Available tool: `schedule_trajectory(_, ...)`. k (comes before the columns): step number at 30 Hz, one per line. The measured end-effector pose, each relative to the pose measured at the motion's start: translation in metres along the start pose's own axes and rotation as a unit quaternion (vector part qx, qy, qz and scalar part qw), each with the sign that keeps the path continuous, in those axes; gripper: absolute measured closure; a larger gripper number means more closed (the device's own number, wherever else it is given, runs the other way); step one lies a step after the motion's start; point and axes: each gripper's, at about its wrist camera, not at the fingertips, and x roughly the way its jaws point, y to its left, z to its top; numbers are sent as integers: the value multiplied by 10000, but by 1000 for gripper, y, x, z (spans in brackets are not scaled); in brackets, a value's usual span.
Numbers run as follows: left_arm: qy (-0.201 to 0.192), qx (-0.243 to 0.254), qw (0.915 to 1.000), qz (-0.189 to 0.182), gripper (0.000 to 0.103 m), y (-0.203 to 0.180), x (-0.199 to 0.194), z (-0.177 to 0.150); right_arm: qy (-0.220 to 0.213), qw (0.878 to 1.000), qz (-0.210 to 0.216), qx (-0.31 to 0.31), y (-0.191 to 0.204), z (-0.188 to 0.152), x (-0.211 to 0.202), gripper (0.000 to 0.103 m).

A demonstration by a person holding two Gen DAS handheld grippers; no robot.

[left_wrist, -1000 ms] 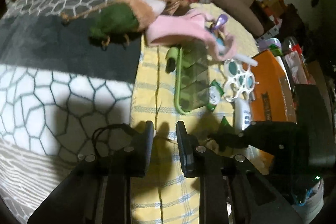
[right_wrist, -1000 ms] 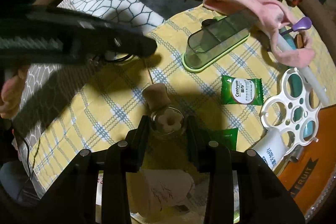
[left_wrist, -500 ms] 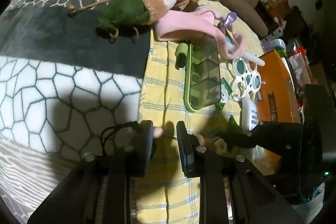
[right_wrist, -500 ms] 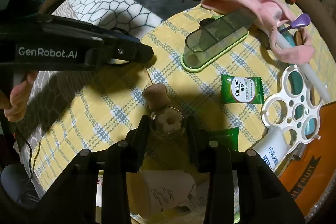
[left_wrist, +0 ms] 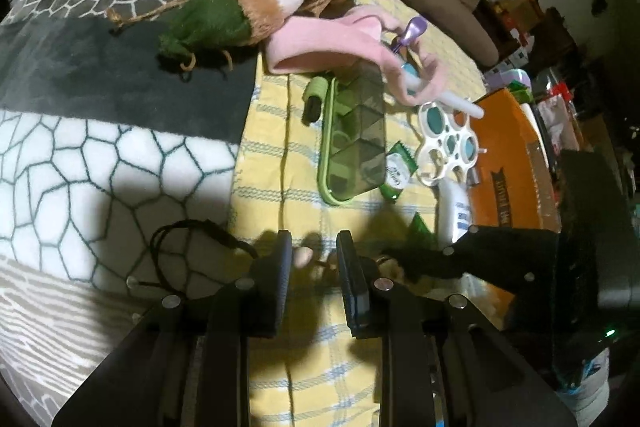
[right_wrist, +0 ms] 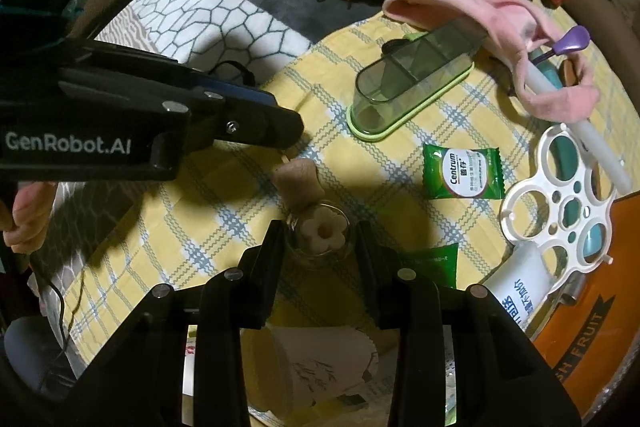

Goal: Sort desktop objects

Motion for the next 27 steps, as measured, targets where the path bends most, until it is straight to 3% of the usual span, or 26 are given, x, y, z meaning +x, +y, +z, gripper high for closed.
schedule_trajectory(11, -97, 41, 9998, -177, 78, -16, -34, -1, -424, 9990, 88, 88, 8, 6, -30, 69)
schedule_trajectory(16, -187, 162, 9992, -323, 78, -43, -60, -2, -601, 9981, 68, 109, 7, -8, -64, 69)
schedule_trajectory(21, -269, 369, 9977, -505, 78, -95, -83, 2, -883, 9958, 16, 242, 1, -24, -100, 69)
schedule_trajectory(27, -293, 702, 9950, -648, 76, -175, -83, 5, -1337, 9886, -137, 674, -42, -83, -169, 69)
